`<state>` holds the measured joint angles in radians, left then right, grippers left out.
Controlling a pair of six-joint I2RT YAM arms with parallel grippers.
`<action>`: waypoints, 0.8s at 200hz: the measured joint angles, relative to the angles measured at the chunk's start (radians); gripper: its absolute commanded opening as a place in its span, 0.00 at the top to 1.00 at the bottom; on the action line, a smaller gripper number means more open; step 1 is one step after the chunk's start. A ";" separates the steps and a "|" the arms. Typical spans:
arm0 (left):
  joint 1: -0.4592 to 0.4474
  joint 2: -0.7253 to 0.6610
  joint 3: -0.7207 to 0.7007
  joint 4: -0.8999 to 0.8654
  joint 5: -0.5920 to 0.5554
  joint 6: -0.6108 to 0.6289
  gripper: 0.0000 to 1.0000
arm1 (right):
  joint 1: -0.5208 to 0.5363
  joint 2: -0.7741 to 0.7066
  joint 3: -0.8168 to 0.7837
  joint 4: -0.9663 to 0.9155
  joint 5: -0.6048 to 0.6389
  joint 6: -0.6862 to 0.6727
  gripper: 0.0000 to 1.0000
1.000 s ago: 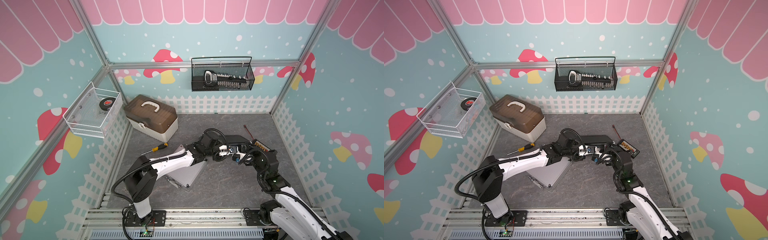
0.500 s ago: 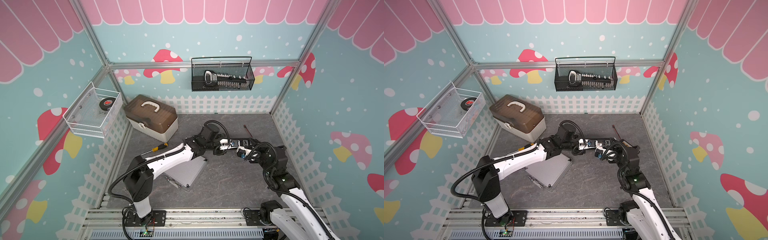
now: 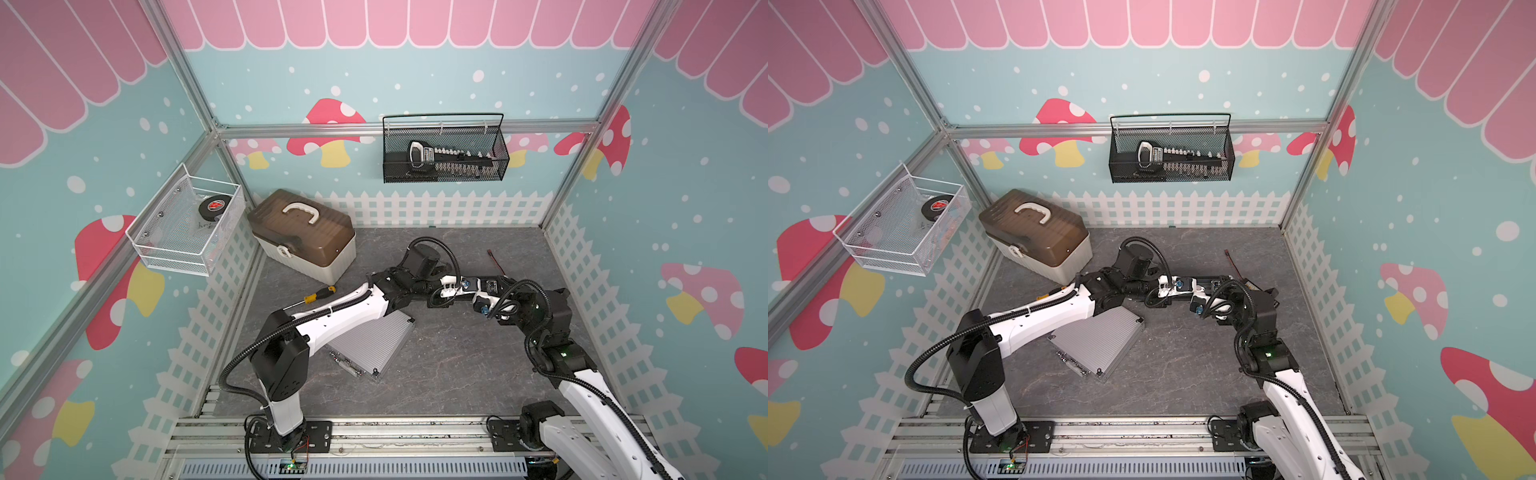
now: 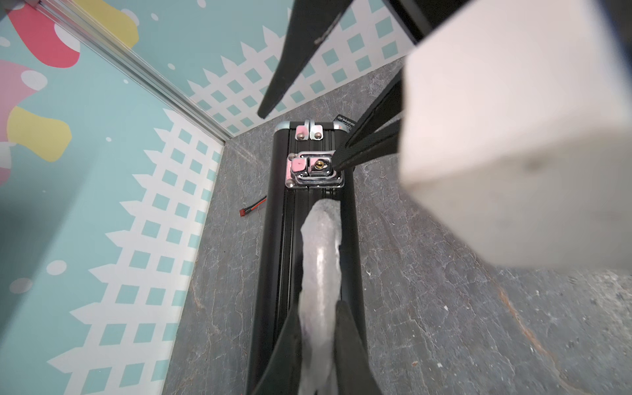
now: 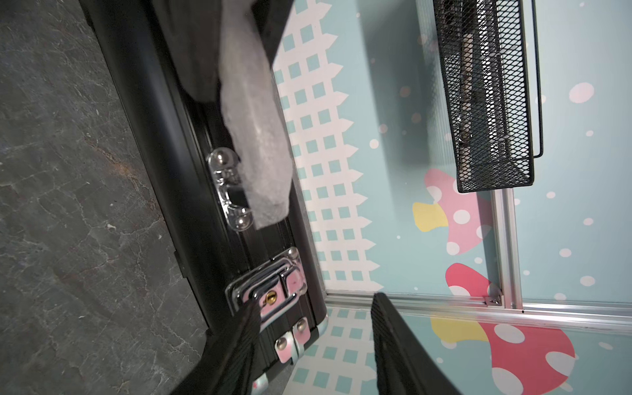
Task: Open the poker set cases
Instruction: Open the fastener on the poker set case.
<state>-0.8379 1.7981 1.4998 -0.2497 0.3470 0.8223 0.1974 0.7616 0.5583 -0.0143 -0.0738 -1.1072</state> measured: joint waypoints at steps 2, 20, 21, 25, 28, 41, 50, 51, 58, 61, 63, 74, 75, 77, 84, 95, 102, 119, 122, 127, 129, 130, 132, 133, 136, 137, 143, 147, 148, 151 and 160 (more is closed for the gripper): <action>0.000 0.001 0.001 -0.001 0.002 0.000 1.00 | 0.000 -0.001 -0.002 0.002 -0.001 -0.001 0.48; 0.002 0.006 0.008 -0.009 0.010 0.000 1.00 | -0.001 -0.010 -0.019 0.019 -0.007 -0.006 0.48; 0.003 0.007 0.008 -0.009 0.011 0.000 1.00 | -0.001 -0.011 -0.019 0.019 -0.007 -0.006 0.48; 0.003 0.007 0.008 -0.009 0.013 -0.001 1.00 | -0.001 -0.011 -0.022 0.023 -0.008 -0.007 0.48; 0.004 0.008 0.008 -0.009 0.014 -0.001 1.00 | -0.001 -0.012 -0.023 0.024 -0.008 -0.007 0.48; 0.005 0.010 0.009 -0.010 0.019 -0.001 1.00 | -0.001 -0.014 -0.029 0.032 -0.011 -0.010 0.48; 0.005 0.011 0.010 -0.011 0.023 -0.001 1.00 | -0.001 -0.016 -0.033 0.035 -0.014 -0.011 0.49; 0.005 0.011 0.010 -0.011 0.023 -0.001 1.00 | -0.001 -0.016 -0.033 0.035 -0.014 -0.012 0.49; 0.006 0.013 0.011 -0.011 0.025 -0.001 1.00 | -0.001 -0.018 -0.035 0.037 -0.015 -0.014 0.49; 0.006 0.013 0.011 -0.011 0.025 -0.001 1.00 | -0.001 -0.018 -0.035 0.037 -0.016 -0.014 0.49; 0.006 0.013 0.011 -0.011 0.025 -0.001 1.00 | -0.001 -0.018 -0.036 0.036 -0.017 -0.014 0.49; 0.006 0.013 0.011 -0.011 0.026 -0.001 1.00 | -0.001 -0.019 -0.037 0.037 -0.022 -0.015 0.50; 0.006 0.013 0.011 -0.011 0.026 -0.001 1.00 | -0.001 -0.020 -0.037 0.036 -0.023 -0.015 0.50; 0.006 0.013 0.011 -0.011 0.026 -0.001 1.00 | -0.001 -0.021 -0.037 0.037 -0.024 -0.015 0.49; 0.006 0.013 0.011 -0.011 0.027 -0.001 1.00 | -0.001 -0.024 -0.039 0.037 -0.027 -0.015 0.50; 0.006 0.013 0.011 -0.011 0.028 -0.001 1.00 | -0.001 -0.031 -0.041 0.035 -0.033 -0.015 0.50; 0.006 0.013 0.011 -0.011 0.028 -0.001 1.00 | -0.001 -0.034 -0.041 0.035 -0.034 -0.015 0.50; 0.006 0.013 0.012 -0.013 0.028 -0.001 1.00 | -0.001 -0.043 -0.041 0.033 -0.041 -0.016 0.50; 0.006 0.013 0.012 -0.013 0.028 -0.001 1.00 | -0.001 -0.045 -0.041 0.032 -0.041 -0.016 0.50; 0.006 0.014 0.014 -0.015 0.028 -0.001 1.00 | -0.001 -0.047 -0.041 0.031 -0.042 -0.018 0.50; 0.006 0.014 0.014 -0.016 0.028 -0.001 1.00 | -0.001 -0.047 -0.041 0.030 -0.042 -0.018 0.50; 0.006 0.014 0.014 -0.016 0.028 0.000 1.00 | -0.001 -0.047 -0.041 0.030 -0.042 -0.018 0.50; 0.006 0.014 0.015 -0.017 0.028 -0.001 1.00 | -0.001 -0.047 -0.041 0.029 -0.042 -0.019 0.50; 0.006 0.014 0.016 -0.018 0.028 0.000 1.00 | -0.001 -0.048 -0.041 0.029 -0.042 -0.020 0.50; 0.006 0.014 0.016 -0.018 0.028 0.000 1.00 | -0.001 -0.048 -0.041 0.029 -0.042 -0.021 0.50; 0.006 0.014 0.016 -0.019 0.028 0.000 1.00 | -0.001 -0.048 -0.041 0.028 -0.042 -0.021 0.50; 0.006 0.015 0.018 -0.021 0.029 0.000 1.00 | -0.001 -0.048 -0.041 0.026 -0.042 -0.024 0.50; 0.006 0.016 0.020 -0.023 0.030 0.000 1.00 | -0.001 -0.048 -0.041 0.024 -0.041 -0.026 0.50; 0.006 0.016 0.020 -0.024 0.031 0.000 1.00 | -0.001 -0.048 -0.041 0.023 -0.042 -0.026 0.50; 0.006 0.016 0.021 -0.024 0.031 -0.001 1.00 | -0.001 -0.048 -0.041 0.021 -0.042 -0.027 0.50; 0.008 0.017 0.022 -0.026 0.032 0.000 1.00 | -0.001 -0.048 -0.041 0.016 -0.041 -0.032 0.50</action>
<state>-0.8303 1.8149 1.5219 -0.2756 0.3794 0.8219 0.1963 0.7136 0.5171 0.0017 -0.1150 -1.1389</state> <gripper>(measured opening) 0.117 0.497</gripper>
